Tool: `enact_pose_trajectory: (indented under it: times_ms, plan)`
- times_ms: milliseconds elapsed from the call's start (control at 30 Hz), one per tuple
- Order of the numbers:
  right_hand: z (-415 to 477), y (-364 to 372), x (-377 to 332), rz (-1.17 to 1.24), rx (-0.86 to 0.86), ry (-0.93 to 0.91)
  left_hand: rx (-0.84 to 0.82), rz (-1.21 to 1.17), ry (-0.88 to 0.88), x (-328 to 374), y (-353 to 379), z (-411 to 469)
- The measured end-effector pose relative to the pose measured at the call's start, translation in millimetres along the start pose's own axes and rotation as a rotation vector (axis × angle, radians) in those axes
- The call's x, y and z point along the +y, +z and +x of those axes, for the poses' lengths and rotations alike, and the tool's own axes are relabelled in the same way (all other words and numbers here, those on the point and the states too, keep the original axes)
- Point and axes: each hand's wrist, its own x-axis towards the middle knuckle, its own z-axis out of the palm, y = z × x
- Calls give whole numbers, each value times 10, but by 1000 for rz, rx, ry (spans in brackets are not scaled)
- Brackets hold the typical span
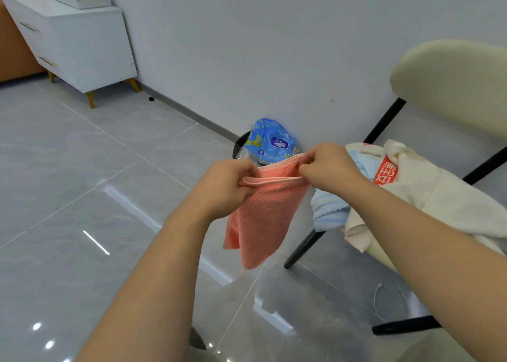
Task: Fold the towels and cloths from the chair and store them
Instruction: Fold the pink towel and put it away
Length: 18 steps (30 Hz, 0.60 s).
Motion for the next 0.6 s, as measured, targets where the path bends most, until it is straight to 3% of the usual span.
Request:
enact_pose_trajectory:
  times_ms: [267, 400, 467, 600]
  plan:
    - [21, 41, 1, -67, 67, 167, 6, 48, -55, 56, 22, -5]
    - [43, 84, -17, -32, 102, 131, 21, 38, -86, 98, 48, 12]
    - [50, 99, -30, 57, 124, 92, 54, 55, -103, 77, 49, 21]
    - [41, 72, -25, 460, 39, 142, 129, -68, -157, 15, 19, 38]
